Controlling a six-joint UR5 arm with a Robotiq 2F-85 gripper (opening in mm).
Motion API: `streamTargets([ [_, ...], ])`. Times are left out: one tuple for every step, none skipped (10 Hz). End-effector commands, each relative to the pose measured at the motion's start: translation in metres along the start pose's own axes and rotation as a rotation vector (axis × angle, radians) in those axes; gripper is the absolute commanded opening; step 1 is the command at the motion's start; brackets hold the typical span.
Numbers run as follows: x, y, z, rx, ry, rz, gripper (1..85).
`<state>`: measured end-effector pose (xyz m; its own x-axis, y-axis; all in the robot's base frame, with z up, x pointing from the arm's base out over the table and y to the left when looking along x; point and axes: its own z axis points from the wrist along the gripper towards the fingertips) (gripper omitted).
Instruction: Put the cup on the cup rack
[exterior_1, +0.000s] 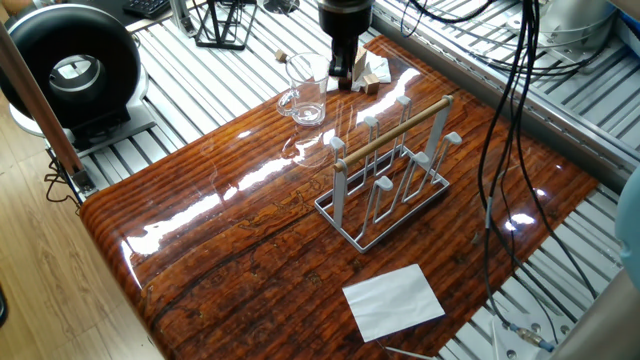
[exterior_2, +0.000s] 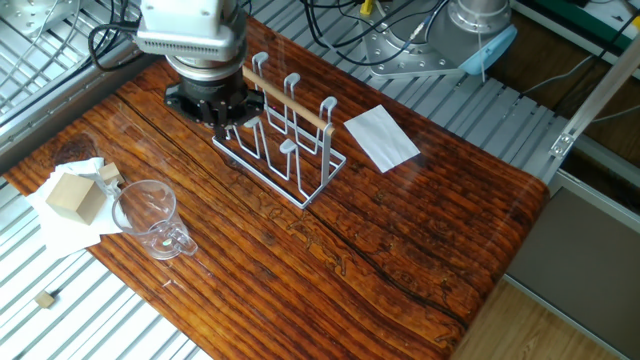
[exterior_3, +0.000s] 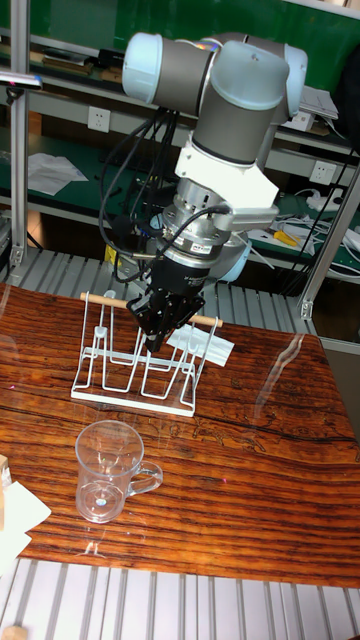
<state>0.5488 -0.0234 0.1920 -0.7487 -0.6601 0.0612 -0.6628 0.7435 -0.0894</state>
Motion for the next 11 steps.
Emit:
streamTargets([
  [-0.017, -0.007, -0.004, 0.033, -0.045, -0.357, 1.0],
  [-0.026, -0.013, -0.005, 0.067, -0.067, -0.507, 1.0],
  [-0.030, -0.020, -0.007, 0.102, -0.068, -0.640, 1.0],
  [-0.033, -0.026, -0.008, 0.130, -0.065, -0.774, 1.0],
  [-0.034, -0.027, -0.009, 0.141, -0.067, -0.865, 1.0],
  [-0.035, -0.028, -0.009, 0.148, -0.069, -0.930, 1.0],
  [-0.036, -0.028, -0.009, 0.151, -0.073, -0.969, 1.0],
  [-0.037, -0.028, -0.009, 0.155, -0.073, -1.002, 1.0],
  [-0.038, -0.029, -0.009, 0.162, -0.071, -1.028, 1.0],
  [-0.040, -0.030, -0.010, 0.173, -0.076, -1.055, 1.0],
  [-0.045, -0.028, -0.010, 0.178, -0.097, -1.069, 1.0],
])
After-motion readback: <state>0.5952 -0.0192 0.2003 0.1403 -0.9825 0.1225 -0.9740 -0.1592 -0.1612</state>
